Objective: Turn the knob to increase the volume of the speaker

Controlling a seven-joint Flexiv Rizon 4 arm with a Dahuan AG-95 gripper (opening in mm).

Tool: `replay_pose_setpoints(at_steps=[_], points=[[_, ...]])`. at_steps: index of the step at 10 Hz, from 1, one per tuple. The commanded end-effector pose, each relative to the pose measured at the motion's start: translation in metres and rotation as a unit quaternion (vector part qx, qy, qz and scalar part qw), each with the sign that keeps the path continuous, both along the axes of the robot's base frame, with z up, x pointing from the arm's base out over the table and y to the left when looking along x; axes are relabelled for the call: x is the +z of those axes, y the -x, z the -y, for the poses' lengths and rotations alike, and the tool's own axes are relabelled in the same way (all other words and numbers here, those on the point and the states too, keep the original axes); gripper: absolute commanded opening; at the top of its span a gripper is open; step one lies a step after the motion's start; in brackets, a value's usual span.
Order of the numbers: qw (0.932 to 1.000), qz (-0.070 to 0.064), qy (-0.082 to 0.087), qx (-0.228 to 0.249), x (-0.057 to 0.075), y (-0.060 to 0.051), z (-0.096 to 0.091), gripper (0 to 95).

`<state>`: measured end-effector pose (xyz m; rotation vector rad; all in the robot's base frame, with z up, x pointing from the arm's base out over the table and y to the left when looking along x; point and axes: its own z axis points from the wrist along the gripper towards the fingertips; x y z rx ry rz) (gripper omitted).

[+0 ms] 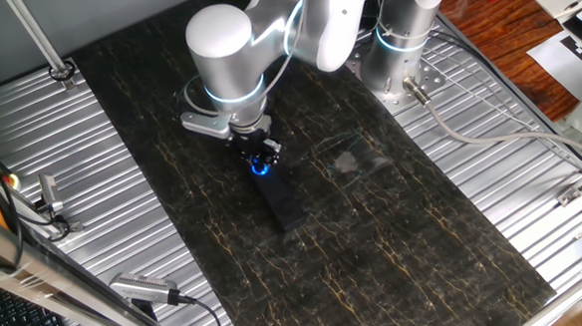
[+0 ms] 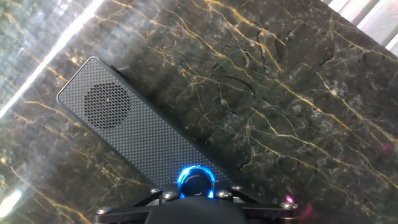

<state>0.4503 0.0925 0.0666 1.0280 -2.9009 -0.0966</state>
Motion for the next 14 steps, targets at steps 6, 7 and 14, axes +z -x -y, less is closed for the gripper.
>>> replay_pose_setpoints(at_steps=[6,7,14], points=[[0.9968,-0.007,0.005,-0.080,0.0002,0.0006,0.0005,19.0],[0.9959,-0.008,0.004,-0.090,0.0002,0.0006,0.0005,19.0],[0.9857,-0.012,0.006,-0.168,0.0002,0.0009,0.0004,19.0]])
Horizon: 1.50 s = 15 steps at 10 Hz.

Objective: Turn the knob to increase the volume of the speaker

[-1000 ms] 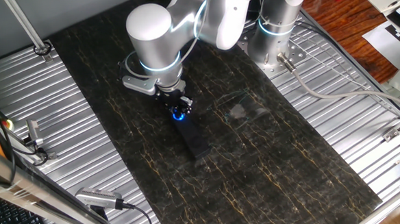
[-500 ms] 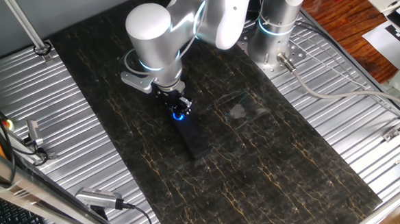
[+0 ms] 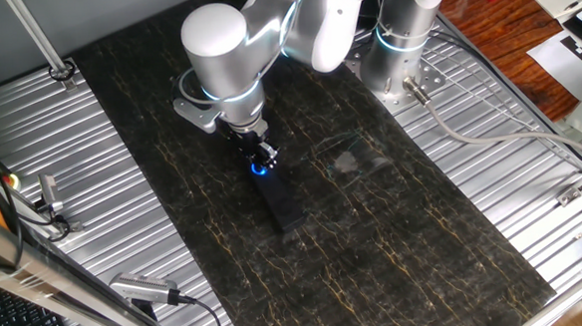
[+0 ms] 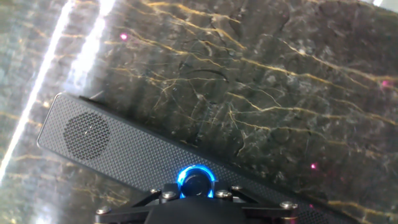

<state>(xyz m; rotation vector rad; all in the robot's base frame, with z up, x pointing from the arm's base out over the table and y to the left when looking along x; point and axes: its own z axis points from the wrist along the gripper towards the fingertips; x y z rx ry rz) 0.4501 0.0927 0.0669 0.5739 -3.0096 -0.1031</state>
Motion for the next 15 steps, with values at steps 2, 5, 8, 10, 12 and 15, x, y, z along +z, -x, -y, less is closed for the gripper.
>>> replay_pose_setpoints(at_steps=[2,5,8,10,12,15], points=[[0.9989,-0.004,0.001,-0.047,-0.0002,0.0008,0.0005,19.0],[0.9964,-0.006,0.003,-0.084,-0.0003,0.0016,0.0002,19.0],[0.9945,-0.007,0.004,-0.104,-0.0003,0.0020,0.0001,19.0],[0.9933,-0.007,0.001,-0.115,-0.0002,0.0020,0.0002,19.0],[0.9932,-0.007,0.000,-0.116,-0.0002,0.0020,0.0002,19.0],[0.9933,-0.006,0.003,-0.116,-0.0002,0.0020,0.0002,19.0]])
